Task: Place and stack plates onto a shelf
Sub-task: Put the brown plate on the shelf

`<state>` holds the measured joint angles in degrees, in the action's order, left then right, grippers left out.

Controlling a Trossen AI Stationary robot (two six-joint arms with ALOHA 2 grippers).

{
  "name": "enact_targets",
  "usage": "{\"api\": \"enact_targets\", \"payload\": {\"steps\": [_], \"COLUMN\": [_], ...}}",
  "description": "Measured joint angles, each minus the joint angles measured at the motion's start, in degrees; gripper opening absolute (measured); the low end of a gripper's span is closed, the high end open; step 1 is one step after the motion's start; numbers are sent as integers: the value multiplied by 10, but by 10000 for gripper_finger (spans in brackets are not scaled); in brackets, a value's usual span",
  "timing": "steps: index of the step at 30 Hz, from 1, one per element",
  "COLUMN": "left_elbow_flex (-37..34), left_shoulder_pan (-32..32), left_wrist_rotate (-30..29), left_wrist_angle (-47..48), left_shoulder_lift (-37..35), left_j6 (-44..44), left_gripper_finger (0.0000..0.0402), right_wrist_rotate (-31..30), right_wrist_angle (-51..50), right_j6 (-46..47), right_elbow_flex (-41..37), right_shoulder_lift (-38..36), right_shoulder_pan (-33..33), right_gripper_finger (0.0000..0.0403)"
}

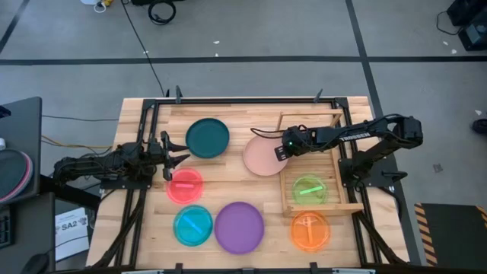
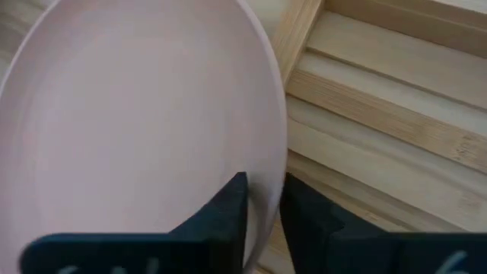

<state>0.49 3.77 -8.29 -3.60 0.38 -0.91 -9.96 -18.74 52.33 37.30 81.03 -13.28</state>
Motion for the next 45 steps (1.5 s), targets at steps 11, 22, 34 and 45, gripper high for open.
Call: {"api": "enact_targets", "payload": {"steps": [11,22,34,45], "left_elbow_flex": [0,0,0,0], "left_shoulder_pan": [0,0,0,0], "left_wrist_rotate": [0,0,0,0], "left_wrist_angle": [0,0,0,0], "left_shoulder_lift": [0,0,0,0], "left_j6": [0,0,0,0], "left_gripper_finger": [144,144,144,144], "right_wrist_rotate": [10,33,66,-3], "right_wrist_angle": [16,-2,-163,-339], "right_j6": [3,-12,-20,-15], "right_elbow_flex": [2,0,0,0], "right_shoulder_lift": [-1,-62,-237,-359], "right_shoulder_pan": [0,-5,-29,-54], "right_gripper_finger": [17,18,19,20]}}
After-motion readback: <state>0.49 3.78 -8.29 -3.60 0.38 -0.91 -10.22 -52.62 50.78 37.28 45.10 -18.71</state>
